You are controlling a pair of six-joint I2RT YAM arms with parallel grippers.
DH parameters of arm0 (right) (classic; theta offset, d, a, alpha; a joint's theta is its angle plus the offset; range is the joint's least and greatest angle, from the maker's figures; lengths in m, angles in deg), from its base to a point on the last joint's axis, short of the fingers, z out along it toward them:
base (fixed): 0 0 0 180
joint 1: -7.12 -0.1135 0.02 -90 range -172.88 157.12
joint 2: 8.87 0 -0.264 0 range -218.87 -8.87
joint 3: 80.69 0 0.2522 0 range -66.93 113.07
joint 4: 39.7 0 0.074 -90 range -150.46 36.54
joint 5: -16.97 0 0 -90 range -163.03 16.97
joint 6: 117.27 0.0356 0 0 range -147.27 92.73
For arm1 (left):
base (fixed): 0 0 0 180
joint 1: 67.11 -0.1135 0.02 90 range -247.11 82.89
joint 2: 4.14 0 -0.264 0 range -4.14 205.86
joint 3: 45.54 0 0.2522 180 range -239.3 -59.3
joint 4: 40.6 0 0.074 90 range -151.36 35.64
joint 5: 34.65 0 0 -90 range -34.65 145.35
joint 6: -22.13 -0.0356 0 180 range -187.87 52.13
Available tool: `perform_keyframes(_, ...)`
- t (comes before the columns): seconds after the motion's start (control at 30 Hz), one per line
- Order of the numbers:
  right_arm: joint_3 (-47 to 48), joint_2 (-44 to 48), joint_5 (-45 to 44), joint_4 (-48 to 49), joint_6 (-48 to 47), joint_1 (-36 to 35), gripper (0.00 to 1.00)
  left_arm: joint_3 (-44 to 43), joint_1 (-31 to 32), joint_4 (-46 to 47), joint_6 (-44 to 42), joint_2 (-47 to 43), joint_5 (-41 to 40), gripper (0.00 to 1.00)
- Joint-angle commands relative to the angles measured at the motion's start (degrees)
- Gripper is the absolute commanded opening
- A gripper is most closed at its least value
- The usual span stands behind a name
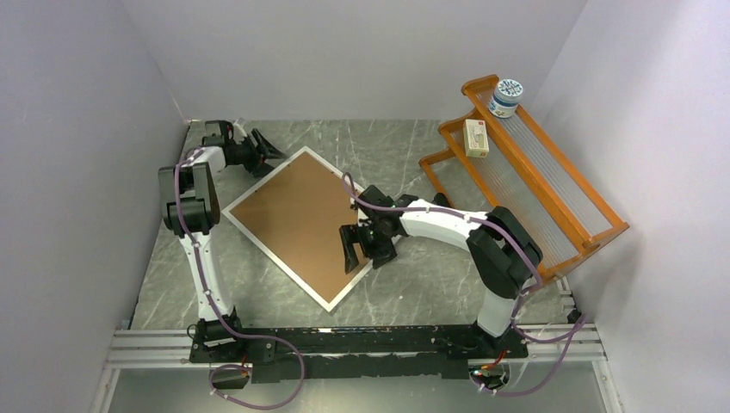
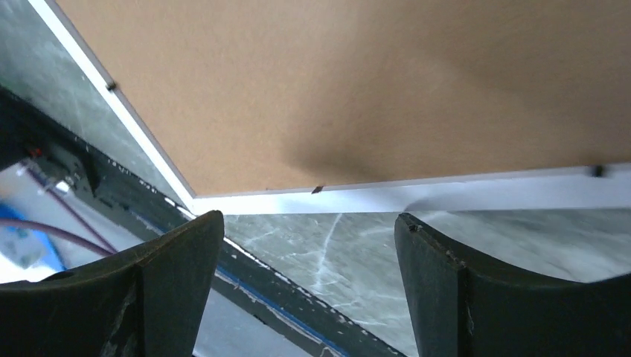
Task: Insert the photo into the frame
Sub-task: Adjust the photo frame at the center of the board, then install the photo frame at the center of the board.
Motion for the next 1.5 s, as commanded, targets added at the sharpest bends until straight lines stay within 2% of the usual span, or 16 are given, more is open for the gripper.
perform_keyframes(0.0,7.16,5.04,-12.52,-6.07,-2.06,0.73,0.89,-4.47,-1.9,-20.17,-3.7,-2.02,-4.65,0.71)
perform_keyframes(0.1,9.81,2.82,-12.03,0.23,-2.44,0.5,0.86,-3.48,-4.32,-25.83,-4.05,-6.41,-14.83,0.71)
perform_keyframes(0.27,21.7,-8.81,-6.9,8.67,-1.99,-1.31,0.79,8.52,-7.86,-25.33,-3.2,-18.35,-24.9,0.74)
perform_keyframes(0.33,27.21,-13.51,-2.21,12.05,-1.0,-2.19,0.72,11.45,-8.16,-27.78,-3.57,-22.63,-30.51,0.76)
perform_keyframes(0.4,32.78,-18.04,3.07,16.14,2.19,-2.86,0.62,14.96,-8.75,-29.1,-3.59,-27.2,-33.55,0.77)
perform_keyframes(0.47,37.37,-22.6,7.45,20.34,5.95,-3.48,0.52,19.59,-9.77,-28.57,-3.08,-30.54,-33.16,0.76)
perform_keyframes(0.53,41.92,-26.93,10.36,24.37,9.86,-4.03,0.45,24.18,-11.15,-27.46,-2.83,-33.03,-31.06,0.69)
perform_keyframes(0.57,43.78,-28.86,11.98,26.38,11.63,-4.23,0.43,25.93,-11.7,-26.99,-3.11,-33.6,-29.99,0.64)
perform_keyframes(0.63,46.72,-32.67,13.23,30.29,14.93,-4.91,0.38,28.06,-11.99,-26.42,-3.81,-33.69,-30.85,0.44)
perform_keyframes(0.7,48.92,-36.23,14.18,35.89,18.76,-5.59,0.35,29.15,-12.0,-25.33,-4.37,-32.69,-29.71,0.34)
perform_keyframes(0.87,55.16,-42.63,15.85,39.74,22.68,-6.54,0.3,29.58,-12.02,-24.78,-6.34,-30.07,-26.96,0.32)
perform_keyframes(1.03,60.87,-47.35,15.8,37.85,24.15,-6.63,0.29,29.02,-12.03,-25.68,-7.14,-27.39,-26.37,0.29)
perform_keyframes(1.23,62.09,-49.46,15.45,35.46,24.26,-6.65,0.28,29.28,-11.98,-26.24,-6.35,-26.84,-28.69,0.25)
perform_keyframes(1.47,61.49,-50.49,17.63,37.01,24.51,-7.06,0.27,29.11,-12.01,-26.52,-5.89,-26.66,-29.23,0.23)
